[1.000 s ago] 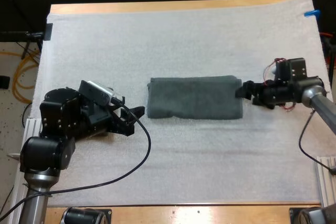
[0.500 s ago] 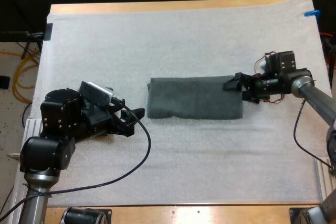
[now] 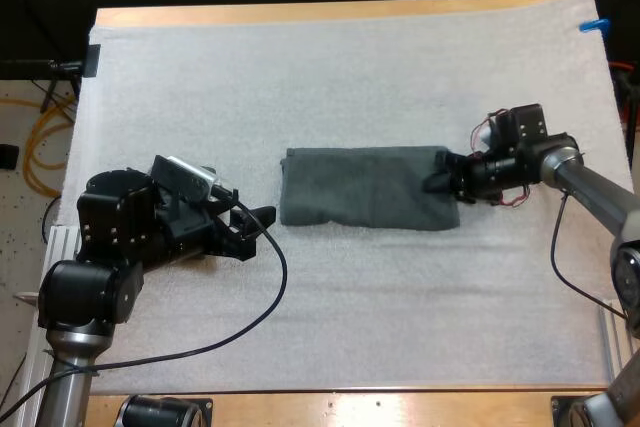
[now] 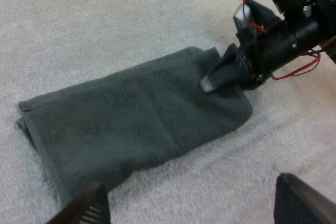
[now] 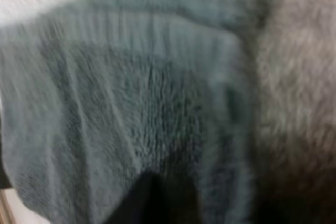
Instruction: Pick towel from pile fold and stack
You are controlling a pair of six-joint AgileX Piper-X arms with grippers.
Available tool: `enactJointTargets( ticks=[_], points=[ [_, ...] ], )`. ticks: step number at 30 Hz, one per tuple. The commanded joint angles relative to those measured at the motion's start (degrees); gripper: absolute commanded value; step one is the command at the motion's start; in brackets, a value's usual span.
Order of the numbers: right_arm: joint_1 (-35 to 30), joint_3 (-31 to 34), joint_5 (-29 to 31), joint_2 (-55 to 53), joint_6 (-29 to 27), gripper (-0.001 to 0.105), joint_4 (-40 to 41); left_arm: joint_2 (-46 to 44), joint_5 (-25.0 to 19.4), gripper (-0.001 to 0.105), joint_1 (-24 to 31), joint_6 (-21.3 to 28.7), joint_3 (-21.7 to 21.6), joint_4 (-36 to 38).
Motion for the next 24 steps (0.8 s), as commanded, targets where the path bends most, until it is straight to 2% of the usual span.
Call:
enactJointTargets(
  ticks=[1, 3, 6, 8, 9, 11, 14, 16, 20, 24],
  points=[
    [0.44, 0.32, 0.81, -0.11, -1.56, 0.001, 1.92, -0.09, 1.34, 0.063, -0.22, -0.30, -0.27, -0.18],
    [0.44, 0.09, 5.40, -1.06, -2.33, 0.001, 3.29, -0.09, 2.74, 0.063, -0.22, -0.50, -0.27, -0.09],
    [0.44, -0.82, 15.30, -3.49, -4.75, 0.001, 6.45, -0.09, 4.61, 0.063, -0.22, -0.49, -0.27, -0.11],
    [0.44, -2.55, 24.91, -5.95, -8.78, 0.001, 10.19, -0.09, 4.62, 0.063, -0.22, -0.49, -0.27, -0.11],
    [0.44, -3.18, 26.93, -6.45, -10.05, 0.001, 11.37, -0.09, 4.62, 0.063, -0.22, -0.49, -0.27, -0.11],
    [0.44, -5.70, 36.84, -8.53, -14.42, 0.001, 15.23, -0.09, 4.62, 0.063, -0.22, -0.49, -0.27, -0.11],
    [0.44, -9.27, 46.79, -10.25, -20.02, 0.001, 19.94, -0.09, 4.62, 0.063, -0.22, -0.49, -0.27, -0.11],
    [0.44, -11.45, 50.83, -10.75, -22.16, 0.001, 22.13, -0.09, 4.62, 0.063, -0.22, -0.49, -0.27, -0.11],
    [0.71, -14.60, 51.21, -10.85, -23.12, 0.001, 25.86, -0.09, 4.62, 0.063, -0.22, -0.49, -0.27, -0.11],
    [2.40, -15.08, 44.88, -10.85, -19.29, 0.001, 26.75, -0.09, 4.62, 0.063, -0.22, -0.49, -0.27, -0.11]
  ],
)
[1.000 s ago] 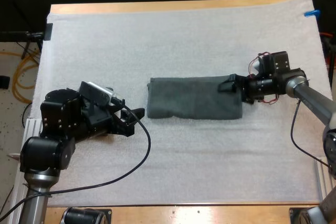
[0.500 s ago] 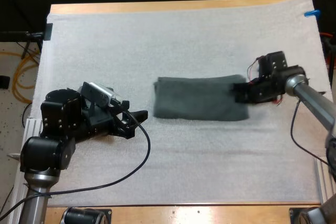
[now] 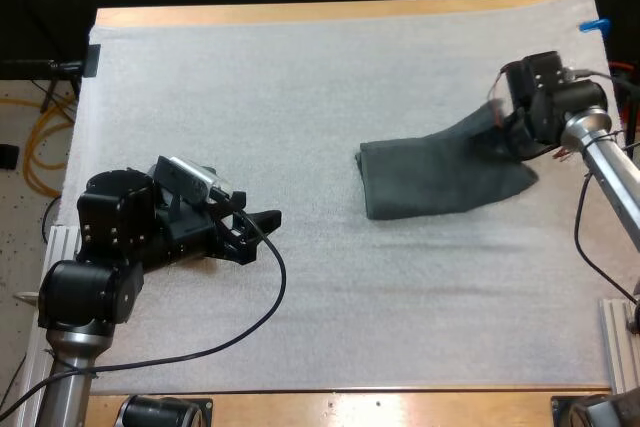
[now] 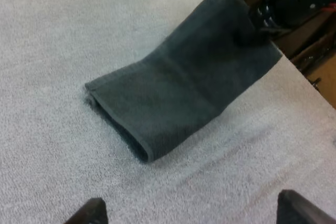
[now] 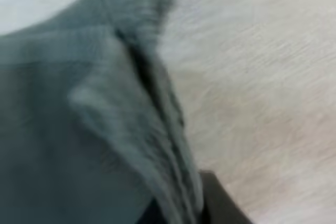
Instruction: Pick towel from pile fold and stack
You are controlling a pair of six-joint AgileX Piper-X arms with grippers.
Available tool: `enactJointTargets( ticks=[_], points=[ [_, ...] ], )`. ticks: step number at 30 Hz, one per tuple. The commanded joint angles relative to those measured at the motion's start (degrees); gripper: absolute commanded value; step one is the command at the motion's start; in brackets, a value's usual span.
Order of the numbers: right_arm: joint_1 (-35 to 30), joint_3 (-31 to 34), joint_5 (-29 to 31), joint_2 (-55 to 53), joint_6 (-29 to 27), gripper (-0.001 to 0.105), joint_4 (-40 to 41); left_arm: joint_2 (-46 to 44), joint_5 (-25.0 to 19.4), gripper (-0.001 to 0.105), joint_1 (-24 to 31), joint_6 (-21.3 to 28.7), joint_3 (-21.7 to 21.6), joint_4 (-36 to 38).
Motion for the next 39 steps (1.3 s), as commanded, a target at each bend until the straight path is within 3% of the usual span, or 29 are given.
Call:
enactJointTargets(
  ticks=[1, 4, 9, 13, 20, 27, 30, 35, 39],
  points=[
    [1.19, -0.48, -4.14, -0.43, 2.03, 0.001, 0.62, -0.09, 0.83, 0.063, -0.22, -0.29, -0.27, -0.17],
    [3.85, -0.48, -8.90, -0.43, 6.70, 0.001, -1.56, -0.09, 0.83, 0.063, -0.22, -0.29, -0.27, -0.17],
    [7.41, -0.48, -11.73, 0.36, 15.22, 0.001, -7.31, -0.09, 0.83, 0.063, -0.22, -0.29, -0.27, -0.17],
    [8.56, -0.48, -18.56, 3.58, 20.43, 0.001, -9.41, -0.09, 0.83, 0.063, -0.22, -0.29, -0.27, -0.17],
    [9.66, -0.48, -25.76, 7.44, 21.24, 0.008, -11.09, -0.09, 0.83, 0.063, -0.22, -0.29, -0.27, -0.17],
    [10.87, -0.48, -26.33, 7.43, 21.98, 0.020, -13.23, -0.09, 0.83, 0.063, -0.22, -0.29, -0.27, -0.17],
    [10.85, -0.48, -27.13, 7.43, 22.26, 0.034, -14.44, -0.09, 0.83, 0.063, -0.22, -0.29, -0.27, -0.17],
    [10.85, -0.48, -38.16, 7.16, 22.26, 0.076, -19.75, -0.09, 0.83, 0.063, -0.22, -0.29, -0.27, -0.17],
    [11.11, -0.48, -38.33, 5.67, 20.92, 0.078, -21.18, -0.09, 0.83, 0.063, -0.22, -0.29, -0.27, -0.17]
  ],
)
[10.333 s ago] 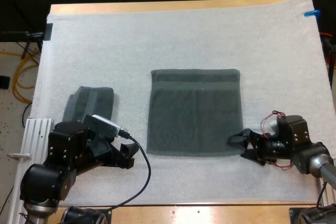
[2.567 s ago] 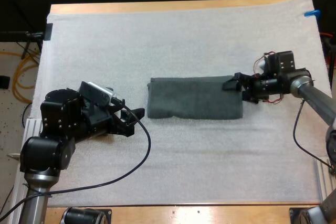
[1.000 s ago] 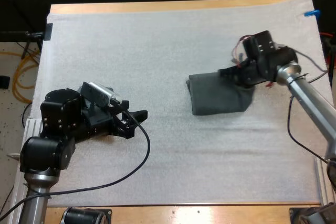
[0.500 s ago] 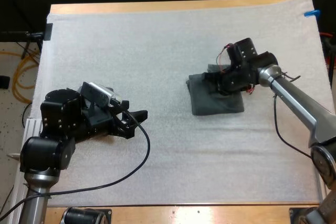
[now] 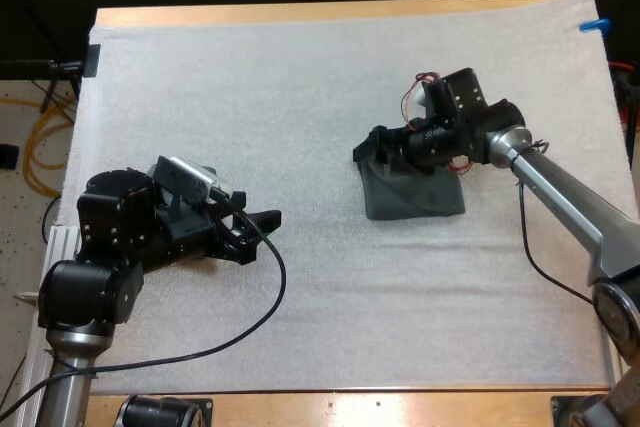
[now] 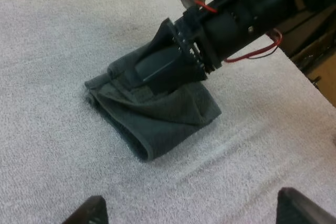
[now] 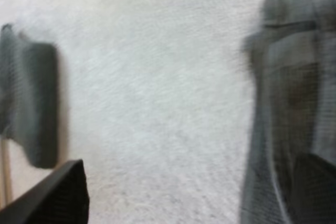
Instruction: Pick towel from pile fold and stack
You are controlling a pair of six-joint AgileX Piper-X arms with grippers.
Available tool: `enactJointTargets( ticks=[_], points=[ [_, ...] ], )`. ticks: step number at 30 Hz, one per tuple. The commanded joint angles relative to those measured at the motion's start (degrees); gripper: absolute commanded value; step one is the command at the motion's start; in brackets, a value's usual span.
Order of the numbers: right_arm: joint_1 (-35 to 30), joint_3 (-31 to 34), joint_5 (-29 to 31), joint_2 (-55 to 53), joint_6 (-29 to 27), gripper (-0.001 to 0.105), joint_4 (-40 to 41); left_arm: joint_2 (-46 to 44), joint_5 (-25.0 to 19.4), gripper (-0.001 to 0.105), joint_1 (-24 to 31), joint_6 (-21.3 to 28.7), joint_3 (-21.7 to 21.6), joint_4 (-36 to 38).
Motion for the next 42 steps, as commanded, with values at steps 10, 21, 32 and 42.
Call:
enactJointTargets(
  ticks=[10, 21, 32, 42],
  points=[
    [0.06, -0.37, 1.14, -3.63, -0.88, 0.078, 3.05, -0.09, 0.73, 0.063, -0.22, -0.29, -0.27, -0.17],
    [2.43, 7.24, -2.76, -3.08, -0.17, 0.078, 4.16, -0.09, 0.34, 0.063, -0.22, -0.10, -0.27, -0.17],
    [7.79, 11.44, -2.48, -2.18, 2.86, 0.078, -3.37, -0.09, 0.34, 0.063, -0.22, -0.10, -0.27, -0.17],
    [7.79, 11.44, 3.10, -14.86, -4.17, 0.078, 1.27, -0.09, -1.45, 0.063, -0.64, 0.16, -0.27, -1.59]
  ],
)
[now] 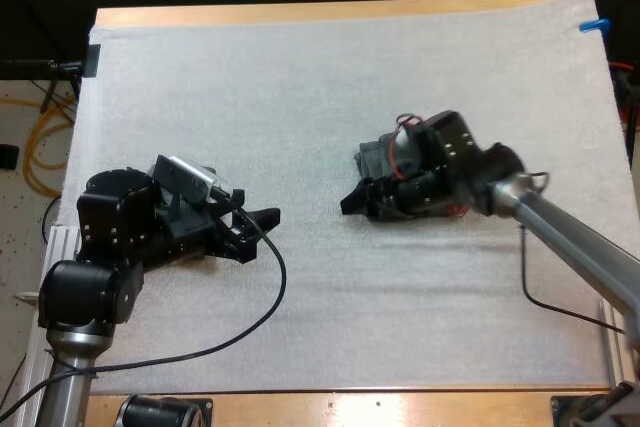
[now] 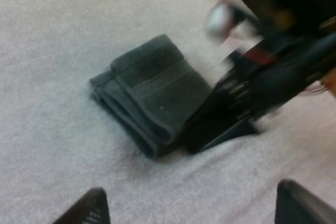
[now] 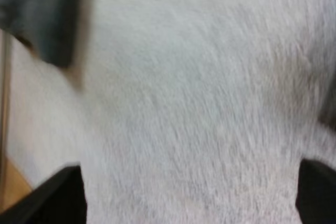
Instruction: Pick towel from pile fold and stack
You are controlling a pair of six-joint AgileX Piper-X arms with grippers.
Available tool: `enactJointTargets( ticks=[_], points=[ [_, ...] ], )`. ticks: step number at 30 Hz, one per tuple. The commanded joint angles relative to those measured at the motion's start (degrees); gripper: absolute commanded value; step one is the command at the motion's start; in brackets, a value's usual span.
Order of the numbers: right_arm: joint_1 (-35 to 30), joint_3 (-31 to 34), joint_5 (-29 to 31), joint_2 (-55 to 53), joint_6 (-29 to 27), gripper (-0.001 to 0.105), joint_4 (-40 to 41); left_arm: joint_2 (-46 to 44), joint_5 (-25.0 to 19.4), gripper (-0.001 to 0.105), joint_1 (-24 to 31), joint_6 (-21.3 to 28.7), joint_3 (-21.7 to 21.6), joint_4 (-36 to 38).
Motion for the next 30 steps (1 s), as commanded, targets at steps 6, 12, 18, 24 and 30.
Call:
enactJointTargets(
  ticks=[6, 12, 18, 24, 30],
  points=[
    [-0.19, -0.04, 11.61, -15.04, -4.94, 0.078, 5.06, 3.22, -9.34, 0.075, -5.36, -0.23, -0.27, -3.24],
    [-0.19, -0.04, 18.67, -26.95, -6.43, 0.078, 10.77, 12.10, -12.28, 0.075, -10.89, -7.54, -0.27, -7.85],
    [-0.19, -0.04, 23.53, -36.68, -7.10, 0.078, 16.53, 22.57, -12.11, 0.075, -14.15, -17.91, -0.27, -17.75],
    [-0.19, -0.04, 27.02, -43.70, -7.10, 0.078, 21.90, 33.86, -12.22, 0.075, -17.68, -24.82, -0.27, -27.95],
    [-0.19, -0.04, 27.01, -46.71, -6.89, 0.078, 24.38, 44.17, -12.33, 0.075, -19.13, -33.25, -0.27, -36.83]
  ],
)
